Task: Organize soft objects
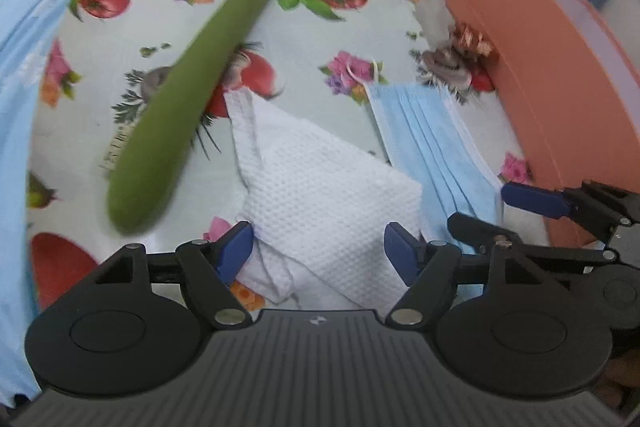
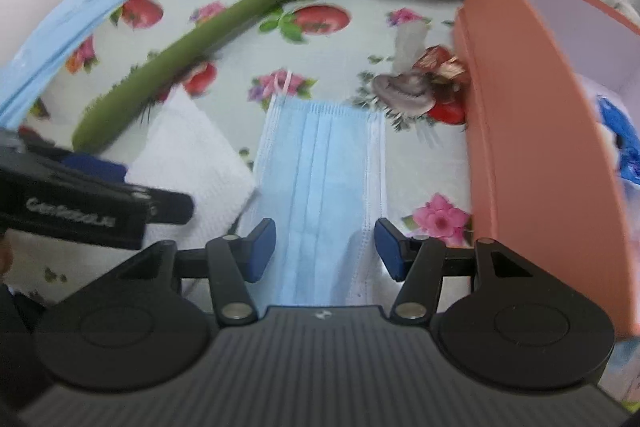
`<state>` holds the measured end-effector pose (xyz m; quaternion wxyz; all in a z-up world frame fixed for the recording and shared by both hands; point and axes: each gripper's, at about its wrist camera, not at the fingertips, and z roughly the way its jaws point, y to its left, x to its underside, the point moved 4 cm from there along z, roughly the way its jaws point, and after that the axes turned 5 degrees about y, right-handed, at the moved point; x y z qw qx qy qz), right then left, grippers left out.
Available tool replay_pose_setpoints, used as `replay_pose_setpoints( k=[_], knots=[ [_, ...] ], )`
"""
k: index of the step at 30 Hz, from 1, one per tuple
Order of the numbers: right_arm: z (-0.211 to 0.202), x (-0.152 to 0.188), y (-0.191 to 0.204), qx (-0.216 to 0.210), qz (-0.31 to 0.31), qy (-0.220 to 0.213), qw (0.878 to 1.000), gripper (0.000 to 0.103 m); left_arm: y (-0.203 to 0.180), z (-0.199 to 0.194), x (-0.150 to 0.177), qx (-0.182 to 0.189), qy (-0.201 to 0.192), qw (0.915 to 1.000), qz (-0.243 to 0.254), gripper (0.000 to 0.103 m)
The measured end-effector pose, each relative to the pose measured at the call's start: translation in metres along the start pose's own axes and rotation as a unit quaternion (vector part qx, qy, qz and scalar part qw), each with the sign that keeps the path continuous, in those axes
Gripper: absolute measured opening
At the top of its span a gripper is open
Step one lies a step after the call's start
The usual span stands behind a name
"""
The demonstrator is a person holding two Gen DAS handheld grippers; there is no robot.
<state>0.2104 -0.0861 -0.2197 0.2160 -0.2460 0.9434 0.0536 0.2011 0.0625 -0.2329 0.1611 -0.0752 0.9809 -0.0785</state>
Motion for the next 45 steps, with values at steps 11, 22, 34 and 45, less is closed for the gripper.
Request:
replay_pose_setpoints(
  k=[11, 22, 34, 45],
  knots=[
    [0.006, 0.0, 0.011, -0.022, -0.004, 0.007, 1.0, 0.01, -0.019, 0.003, -0.003, -0.023, -0.011, 0.9989, 0.04, 0.024],
    [-0.042, 0.004, 0.003, 0.002, 0.019, -0.037, 0.999, 0.009, -0.021, -0.049, 0.003, 0.01, -0.058, 0.9982, -0.012, 0.009],
    [-0.133, 0.015, 0.015, 0.01, 0.04, -0.109, 0.993, 0.008, -0.02, -0.148, 0.036, 0.036, -0.142, 0.9885, -0.039, 0.009],
    [-0.208, 0.024, 0.004, 0.01, 0.086, -0.176, 0.981, 0.008, -0.038, -0.22, 0.052, 0.069, -0.202, 0.9765, -0.031, 0.009]
  ],
)
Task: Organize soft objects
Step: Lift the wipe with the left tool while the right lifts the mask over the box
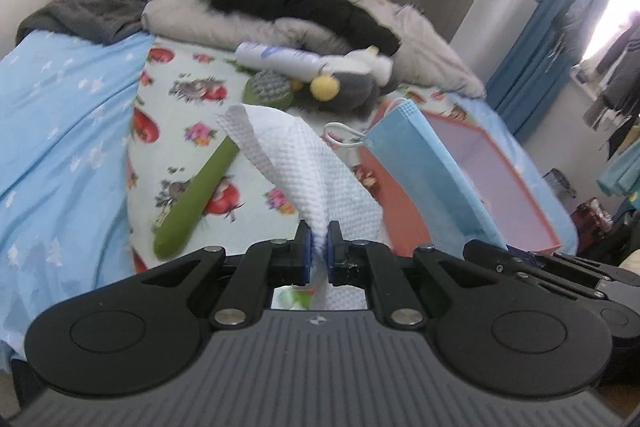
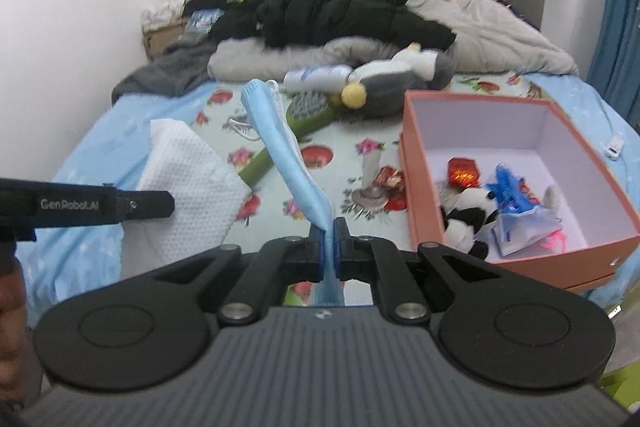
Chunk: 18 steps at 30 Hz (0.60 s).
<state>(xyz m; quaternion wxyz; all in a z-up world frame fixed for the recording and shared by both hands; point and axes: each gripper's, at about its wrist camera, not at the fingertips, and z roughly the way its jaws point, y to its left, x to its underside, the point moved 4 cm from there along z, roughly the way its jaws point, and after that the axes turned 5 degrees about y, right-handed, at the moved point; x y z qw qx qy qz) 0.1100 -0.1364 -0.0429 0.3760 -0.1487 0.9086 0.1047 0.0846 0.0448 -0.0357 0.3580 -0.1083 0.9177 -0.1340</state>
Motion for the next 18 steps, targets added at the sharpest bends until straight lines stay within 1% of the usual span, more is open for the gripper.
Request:
replay_pose_setpoints(
  k=[4, 9, 14, 18],
  knots=[
    [-0.021, -0.004, -0.013, 0.01, 0.02, -0.018, 1.0, 0.008, -0.022, -0.009, -0.005, 0.026, -0.007, 0.9996, 0.01, 0.009],
    [-0.048, -0.005, -0.035, 0.03, 0.043, -0.037, 0.998, 0.008, -0.058, -0.008, -0.007, 0.063, -0.004, 0.9976, 0.029, 0.009],
    [-0.067, -0.001, -0.065, 0.052, 0.076, -0.05, 0.995, 0.008, -0.094, -0.001, -0.009, 0.084, 0.001, 0.9949, 0.055, 0.009],
    [-0.073, 0.002, -0.092, 0.07, 0.099, -0.053, 0.991, 0.008, -0.118, 0.014, -0.014, 0.096, 0.012, 0.9931, 0.066, 0.009]
  ],
)
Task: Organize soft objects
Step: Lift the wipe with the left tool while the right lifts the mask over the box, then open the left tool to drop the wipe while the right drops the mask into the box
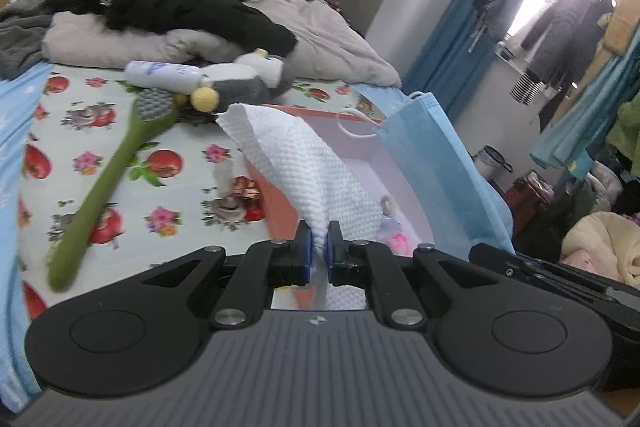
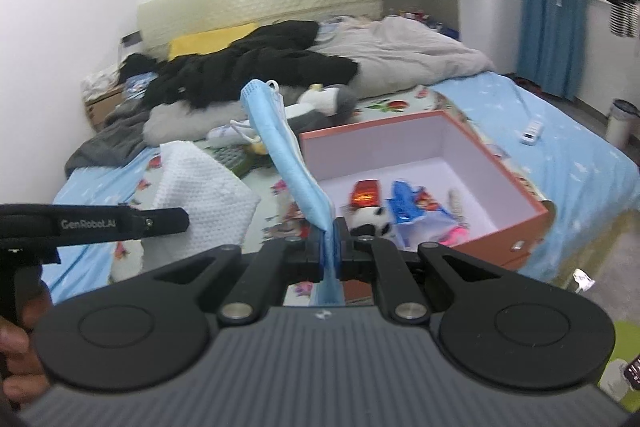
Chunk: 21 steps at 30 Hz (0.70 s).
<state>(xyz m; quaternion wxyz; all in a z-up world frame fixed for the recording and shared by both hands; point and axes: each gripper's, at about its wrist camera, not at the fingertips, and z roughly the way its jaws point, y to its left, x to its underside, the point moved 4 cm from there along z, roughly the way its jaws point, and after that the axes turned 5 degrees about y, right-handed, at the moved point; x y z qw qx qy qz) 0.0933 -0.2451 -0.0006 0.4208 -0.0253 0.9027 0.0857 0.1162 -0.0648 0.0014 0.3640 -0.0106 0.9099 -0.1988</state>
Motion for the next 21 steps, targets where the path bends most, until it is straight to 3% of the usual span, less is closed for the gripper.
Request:
replay_pose_setpoints(
  k=[8, 21],
  knots=[
    [0.025, -0.012, -0.061, 0.025, 0.044, 0.008, 0.999, 0.008, -0.031, 0.058, -0.028, 0.011, 0.031, 0.9993, 0.019, 0.009],
    [0.119, -0.046, -0.128, 0.04, 0.067, 0.048, 0.996, 0.009, -0.047, 0.201, -0.085, 0.015, 0.094, 0.9945, 0.043, 0.009]
  ],
)
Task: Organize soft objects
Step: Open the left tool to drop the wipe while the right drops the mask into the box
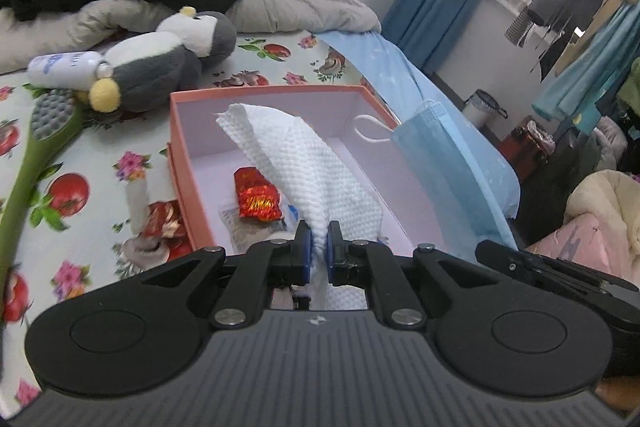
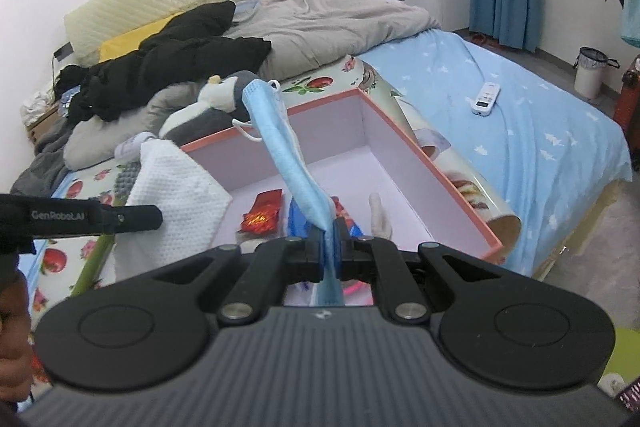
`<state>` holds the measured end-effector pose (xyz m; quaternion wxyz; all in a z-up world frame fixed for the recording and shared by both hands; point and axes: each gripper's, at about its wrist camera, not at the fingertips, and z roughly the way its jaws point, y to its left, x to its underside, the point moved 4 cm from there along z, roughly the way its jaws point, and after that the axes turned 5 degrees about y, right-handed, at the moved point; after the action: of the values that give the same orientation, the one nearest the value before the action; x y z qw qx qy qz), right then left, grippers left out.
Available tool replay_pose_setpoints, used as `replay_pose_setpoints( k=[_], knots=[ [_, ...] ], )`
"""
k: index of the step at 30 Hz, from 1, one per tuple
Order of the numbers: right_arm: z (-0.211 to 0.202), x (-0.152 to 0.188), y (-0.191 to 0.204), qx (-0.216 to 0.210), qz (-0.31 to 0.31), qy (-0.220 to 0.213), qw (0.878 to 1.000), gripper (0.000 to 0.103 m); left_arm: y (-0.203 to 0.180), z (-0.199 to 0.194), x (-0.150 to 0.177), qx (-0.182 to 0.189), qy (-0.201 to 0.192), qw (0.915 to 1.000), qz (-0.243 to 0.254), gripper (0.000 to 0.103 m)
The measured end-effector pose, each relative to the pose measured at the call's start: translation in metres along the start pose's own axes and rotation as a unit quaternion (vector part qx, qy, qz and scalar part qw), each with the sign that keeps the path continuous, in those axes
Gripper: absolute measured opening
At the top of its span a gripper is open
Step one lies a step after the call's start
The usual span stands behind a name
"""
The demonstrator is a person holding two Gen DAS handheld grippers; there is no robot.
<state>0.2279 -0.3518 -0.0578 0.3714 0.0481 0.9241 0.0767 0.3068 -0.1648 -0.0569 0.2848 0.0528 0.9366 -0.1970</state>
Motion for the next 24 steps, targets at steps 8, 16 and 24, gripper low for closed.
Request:
replay_pose_setpoints(
  k=[8, 16, 24],
  knots=[
    [0.062, -0.015, -0.015, 0.012, 0.012, 0.031, 0.999, 0.01, 0.001, 0.067, -0.035, 0.002, 0.033, 0.9992, 0.022, 0.009],
    [0.098, -0.015, -0.027, 0.017, 0.035, 0.063, 0.997, 0.013, -0.002, 0.104, -0.042, 0.007, 0.052, 0.9978, 0.042, 0.009],
    [0.091, -0.016, -0.035, 0.032, 0.056, 0.056, 0.996, 0.06, -0.008, 0.101, -0.041, -0.009, 0.065, 0.9964, 0.055, 0.05]
  ],
)
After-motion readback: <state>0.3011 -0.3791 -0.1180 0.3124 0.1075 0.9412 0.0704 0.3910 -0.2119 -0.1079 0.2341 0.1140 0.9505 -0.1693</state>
